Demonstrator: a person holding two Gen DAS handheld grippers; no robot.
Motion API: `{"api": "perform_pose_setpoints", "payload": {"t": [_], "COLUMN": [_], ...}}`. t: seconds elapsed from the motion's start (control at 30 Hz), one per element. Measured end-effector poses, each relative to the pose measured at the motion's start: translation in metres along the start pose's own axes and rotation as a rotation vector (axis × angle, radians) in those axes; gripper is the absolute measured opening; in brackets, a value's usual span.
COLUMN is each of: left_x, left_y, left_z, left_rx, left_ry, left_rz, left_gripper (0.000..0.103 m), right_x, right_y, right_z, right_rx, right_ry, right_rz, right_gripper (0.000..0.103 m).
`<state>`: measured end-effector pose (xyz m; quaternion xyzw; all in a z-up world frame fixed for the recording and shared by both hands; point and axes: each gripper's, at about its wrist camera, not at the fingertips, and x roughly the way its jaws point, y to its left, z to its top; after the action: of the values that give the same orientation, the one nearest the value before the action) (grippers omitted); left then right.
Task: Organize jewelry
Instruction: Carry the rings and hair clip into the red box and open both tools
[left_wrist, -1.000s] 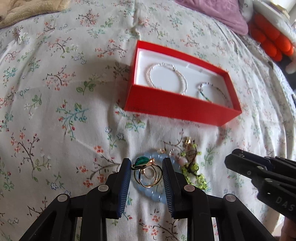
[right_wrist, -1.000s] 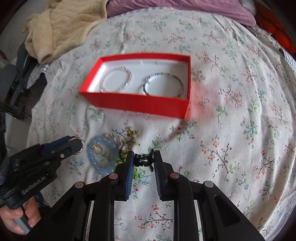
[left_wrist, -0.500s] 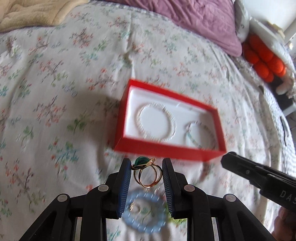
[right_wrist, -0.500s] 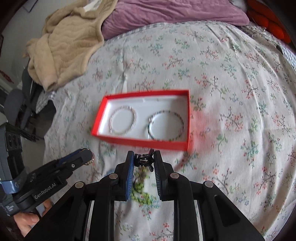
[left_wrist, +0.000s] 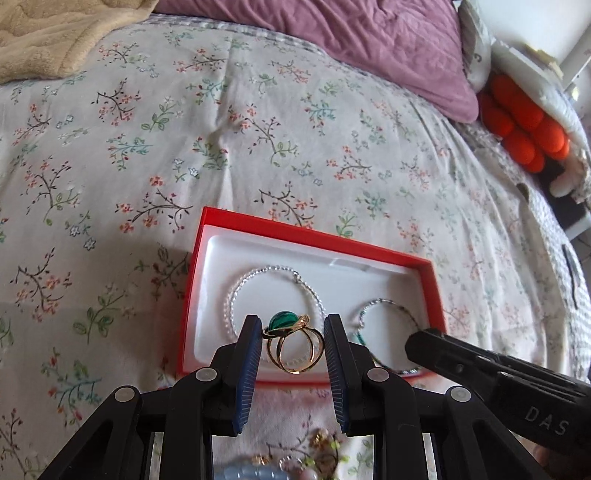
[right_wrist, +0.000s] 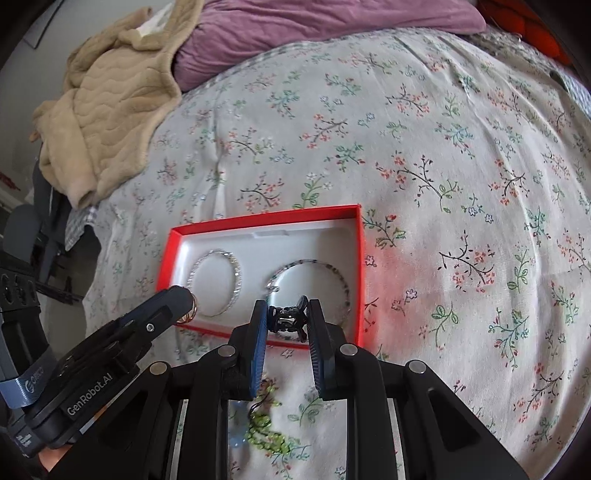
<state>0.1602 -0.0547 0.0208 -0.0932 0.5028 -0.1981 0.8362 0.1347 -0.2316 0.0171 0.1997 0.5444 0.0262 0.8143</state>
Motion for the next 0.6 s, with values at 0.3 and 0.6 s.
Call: {"api": "perform_pose_setpoints", "payload": {"t": [0.3,0.6], "left_x": [0.021,0.022], "left_y": [0.000,-0.004], "left_z": [-0.001,0.000], "left_rx": [0.020,0.026], "left_ry": [0.002,-0.024], "left_rz": [0.072,0.084], "left_gripper": [0.028,0.029], "right_x": [0.011,0.017], "right_y": [-0.007,-0.009], "right_z": [0.001,0.002], "right_rx": [0.001,0.003], "right_ry": [0.006,0.010], "right_rz": [-0.019,-0.019], "right_gripper": [0.023,0.023]}}
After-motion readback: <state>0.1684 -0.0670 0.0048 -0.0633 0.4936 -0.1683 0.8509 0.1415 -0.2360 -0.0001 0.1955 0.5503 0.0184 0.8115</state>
